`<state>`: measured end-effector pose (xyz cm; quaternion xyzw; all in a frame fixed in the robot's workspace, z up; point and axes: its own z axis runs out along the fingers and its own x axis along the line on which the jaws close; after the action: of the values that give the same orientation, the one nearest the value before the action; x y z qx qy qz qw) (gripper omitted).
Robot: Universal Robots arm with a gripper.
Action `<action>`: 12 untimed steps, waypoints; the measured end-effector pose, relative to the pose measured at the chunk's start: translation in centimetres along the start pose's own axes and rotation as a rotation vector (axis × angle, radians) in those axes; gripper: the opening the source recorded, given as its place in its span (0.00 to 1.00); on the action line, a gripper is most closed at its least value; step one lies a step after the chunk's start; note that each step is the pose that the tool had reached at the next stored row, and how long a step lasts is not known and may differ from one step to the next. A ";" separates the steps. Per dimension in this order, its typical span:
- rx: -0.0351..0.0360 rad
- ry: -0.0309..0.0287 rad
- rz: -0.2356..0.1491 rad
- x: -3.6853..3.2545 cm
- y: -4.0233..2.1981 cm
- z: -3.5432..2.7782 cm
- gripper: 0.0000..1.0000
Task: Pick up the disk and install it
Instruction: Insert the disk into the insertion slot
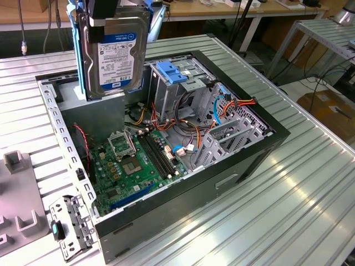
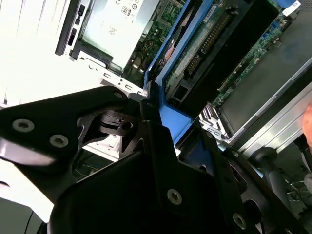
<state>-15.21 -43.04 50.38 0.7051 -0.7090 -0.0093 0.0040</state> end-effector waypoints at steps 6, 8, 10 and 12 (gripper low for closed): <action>0.0000 0.0000 0.000 0.20 -1.36 -0.02 0.37; -0.0001 0.0001 0.000 0.20 -2.06 -0.04 0.37; 0.0000 0.0001 0.000 0.42 -2.17 -0.04 0.37; 0.0000 0.0000 0.000 0.82 -2.19 -0.03 0.37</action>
<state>-13.02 -43.86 50.36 0.7051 -0.7090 -0.0093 0.0040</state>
